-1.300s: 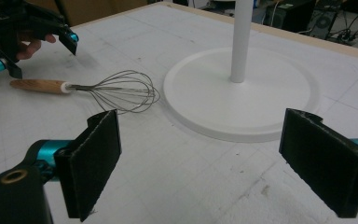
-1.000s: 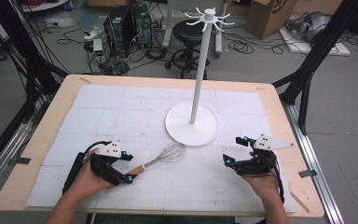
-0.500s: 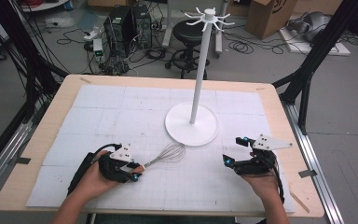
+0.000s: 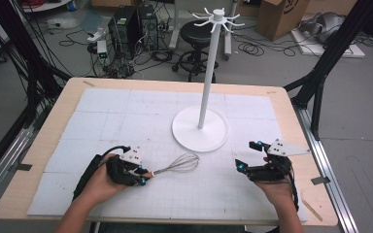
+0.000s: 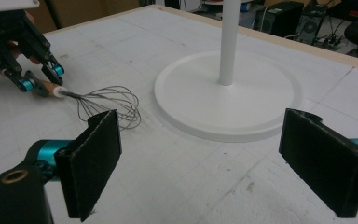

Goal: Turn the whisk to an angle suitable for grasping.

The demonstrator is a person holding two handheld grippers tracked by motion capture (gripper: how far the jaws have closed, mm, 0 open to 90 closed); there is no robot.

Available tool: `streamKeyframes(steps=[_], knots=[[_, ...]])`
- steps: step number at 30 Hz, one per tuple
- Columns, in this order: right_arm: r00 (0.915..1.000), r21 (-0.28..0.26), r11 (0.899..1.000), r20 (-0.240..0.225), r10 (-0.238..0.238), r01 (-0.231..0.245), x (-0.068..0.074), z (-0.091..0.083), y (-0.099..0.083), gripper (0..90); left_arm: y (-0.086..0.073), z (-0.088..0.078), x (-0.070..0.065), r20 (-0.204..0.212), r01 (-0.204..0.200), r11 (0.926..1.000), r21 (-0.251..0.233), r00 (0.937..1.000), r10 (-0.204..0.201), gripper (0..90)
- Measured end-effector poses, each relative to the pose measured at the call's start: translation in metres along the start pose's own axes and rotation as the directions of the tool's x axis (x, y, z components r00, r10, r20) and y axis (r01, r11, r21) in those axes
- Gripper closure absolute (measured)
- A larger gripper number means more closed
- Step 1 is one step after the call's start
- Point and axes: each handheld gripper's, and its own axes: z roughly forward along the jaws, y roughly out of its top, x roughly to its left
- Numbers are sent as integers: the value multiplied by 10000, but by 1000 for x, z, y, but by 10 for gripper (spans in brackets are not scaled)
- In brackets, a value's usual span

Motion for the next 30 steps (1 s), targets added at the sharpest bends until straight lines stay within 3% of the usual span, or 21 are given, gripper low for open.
streamKeyframes(steps=[7,13,14,20,27,30], knots=[[10000,-105,9999,42,82,-82,-2,-2,1,122,17,12,1,-32,-373,9992,118,9993,373,704],[10000,-199,9998,30,65,-64,-3,-3,3,122,39,31,0,321,-603,9982,29,9977,602,703],[10000,-248,9997,43,30,-29,-3,-3,3,122,46,36,1,527,-681,9976,133,9963,673,703],[10000,-242,9997,24,8,-7,-3,-3,4,122,66,50,-1,711,-1034,9940,367,9924,1006,703],[10000,-258,9997,48,-13,14,-3,-4,5,122,88,68,-4,1035,-1242,9919,259,9873,1209,703],[10000,-240,9997,59,10,-8,-3,-4,5,122,104,80,-7,1152,-1465,9884,405,9833,1411,703]])
